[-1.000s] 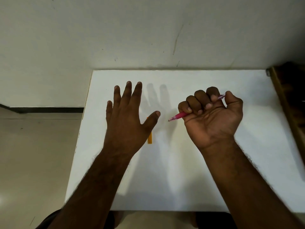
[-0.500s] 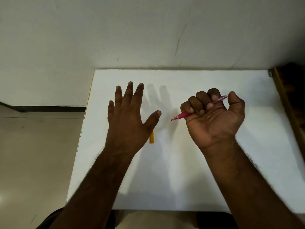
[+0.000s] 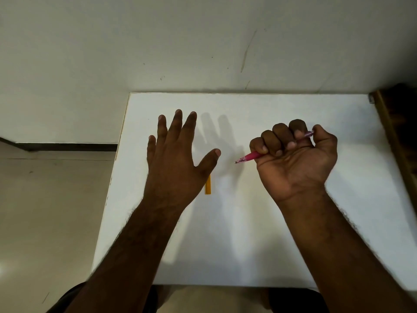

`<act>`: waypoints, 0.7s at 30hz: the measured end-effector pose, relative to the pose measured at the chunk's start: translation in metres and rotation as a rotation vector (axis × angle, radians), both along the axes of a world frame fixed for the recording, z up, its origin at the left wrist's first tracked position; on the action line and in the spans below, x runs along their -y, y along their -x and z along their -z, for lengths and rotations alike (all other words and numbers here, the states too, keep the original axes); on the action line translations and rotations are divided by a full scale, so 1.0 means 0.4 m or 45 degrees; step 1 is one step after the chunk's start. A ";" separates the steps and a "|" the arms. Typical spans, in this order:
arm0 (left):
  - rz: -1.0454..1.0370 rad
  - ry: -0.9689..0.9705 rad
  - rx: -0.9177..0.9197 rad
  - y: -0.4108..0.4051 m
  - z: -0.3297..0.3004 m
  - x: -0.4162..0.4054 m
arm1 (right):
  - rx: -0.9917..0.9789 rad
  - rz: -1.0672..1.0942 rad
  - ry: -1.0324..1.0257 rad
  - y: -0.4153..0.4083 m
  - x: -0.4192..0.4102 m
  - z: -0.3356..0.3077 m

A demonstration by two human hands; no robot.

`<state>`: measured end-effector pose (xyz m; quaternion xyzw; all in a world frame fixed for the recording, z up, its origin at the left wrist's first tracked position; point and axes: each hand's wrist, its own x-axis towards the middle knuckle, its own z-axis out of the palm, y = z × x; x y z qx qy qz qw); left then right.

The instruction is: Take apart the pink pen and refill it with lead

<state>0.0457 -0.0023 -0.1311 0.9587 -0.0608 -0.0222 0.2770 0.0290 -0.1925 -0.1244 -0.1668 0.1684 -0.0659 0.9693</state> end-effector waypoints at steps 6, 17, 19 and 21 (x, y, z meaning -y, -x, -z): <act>-0.003 -0.002 0.000 -0.001 0.000 0.000 | -0.004 -0.030 0.003 0.000 -0.004 -0.001; -0.003 0.001 -0.002 0.001 -0.002 0.000 | -0.027 -0.062 0.053 -0.002 -0.012 -0.006; -0.002 0.000 -0.005 0.000 -0.002 0.001 | -0.013 -0.072 0.060 -0.001 -0.013 -0.006; -0.003 0.002 -0.008 0.001 -0.003 0.000 | -0.005 -0.086 0.059 0.000 -0.015 -0.006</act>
